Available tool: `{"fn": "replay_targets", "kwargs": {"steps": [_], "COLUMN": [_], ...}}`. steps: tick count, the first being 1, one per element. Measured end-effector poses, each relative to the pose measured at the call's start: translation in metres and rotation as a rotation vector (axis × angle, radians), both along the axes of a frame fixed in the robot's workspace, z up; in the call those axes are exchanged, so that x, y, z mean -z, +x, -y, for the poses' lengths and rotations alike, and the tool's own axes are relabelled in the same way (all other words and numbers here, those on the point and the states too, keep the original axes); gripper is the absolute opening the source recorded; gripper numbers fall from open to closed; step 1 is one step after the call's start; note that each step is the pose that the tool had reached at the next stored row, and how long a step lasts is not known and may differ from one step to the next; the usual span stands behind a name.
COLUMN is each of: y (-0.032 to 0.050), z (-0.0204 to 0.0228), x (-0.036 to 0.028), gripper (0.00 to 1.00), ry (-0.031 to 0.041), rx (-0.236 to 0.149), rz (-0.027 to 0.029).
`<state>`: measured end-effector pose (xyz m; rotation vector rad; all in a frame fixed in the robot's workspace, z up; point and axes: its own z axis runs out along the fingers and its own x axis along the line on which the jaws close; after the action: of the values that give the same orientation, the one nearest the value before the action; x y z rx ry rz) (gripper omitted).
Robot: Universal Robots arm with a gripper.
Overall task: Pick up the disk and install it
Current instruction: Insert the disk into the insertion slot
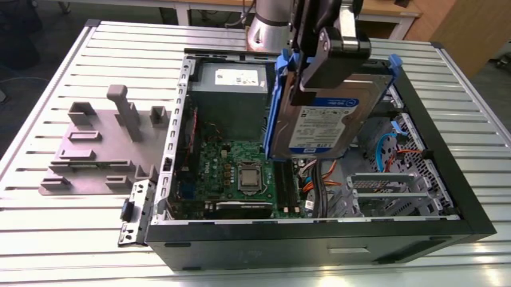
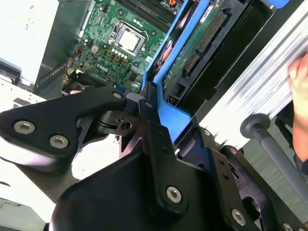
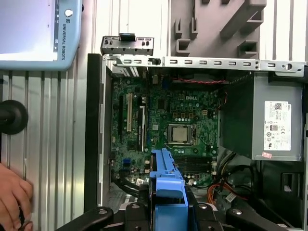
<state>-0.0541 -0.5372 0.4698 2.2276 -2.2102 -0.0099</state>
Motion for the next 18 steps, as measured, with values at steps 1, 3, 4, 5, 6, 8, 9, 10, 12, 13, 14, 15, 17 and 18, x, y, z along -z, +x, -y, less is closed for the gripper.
{"fn": "replay_targets", "kwargs": {"steps": [1, 3, 4, 5, 6, 8, 9, 10, 12, 13, 14, 15, 17, 18], "y": [0.0014, 0.0040, 0.0050, 0.0058, 0.0065, 0.0077, 0.0082, 0.0085, 0.0091, 0.0093, 0.0096, 0.0099, 0.0110, 0.0117], "z": [0.0003, 0.0007, 0.0010, 0.0012, 0.0015, 0.0019, 0.0021, 0.0024, 0.0029, 0.0031, 0.0036, 0.0040, 0.0049, 0.0054], "x": [0.0000, 0.0001, 0.0002, 0.0002, 0.0001, 0.0003, 0.0003, 0.0003, 0.0004, 0.0004, 0.0004, 0.0004, 0.0005, 0.0006], "gripper": [0.36, 0.36, 0.36, 0.36, 0.36, 0.36, 0.36, 0.36, 0.36, 0.36, 0.36, 0.36, 0.36, 0.36], "ry": [-0.0001, -0.0002, -0.0002, -0.0003, -0.0004, -0.0003, -0.0003, -0.0004, -0.0005, -0.0005, -0.0006, -0.0006, -0.0006, -0.0006], "rx": [0.000, 0.000, 0.000, 0.000, 0.000, 0.000, 0.000, 0.000, 0.000, 0.000, 0.000, 0.000, 0.000, 0.000], "rz": [-0.0002, -0.0006, -0.0007, -0.0008, -0.0008, -0.0008, -0.0008, -0.0008, -0.0008, -0.0008, -0.0008, -0.0008, -0.0008, -0.0008]}}
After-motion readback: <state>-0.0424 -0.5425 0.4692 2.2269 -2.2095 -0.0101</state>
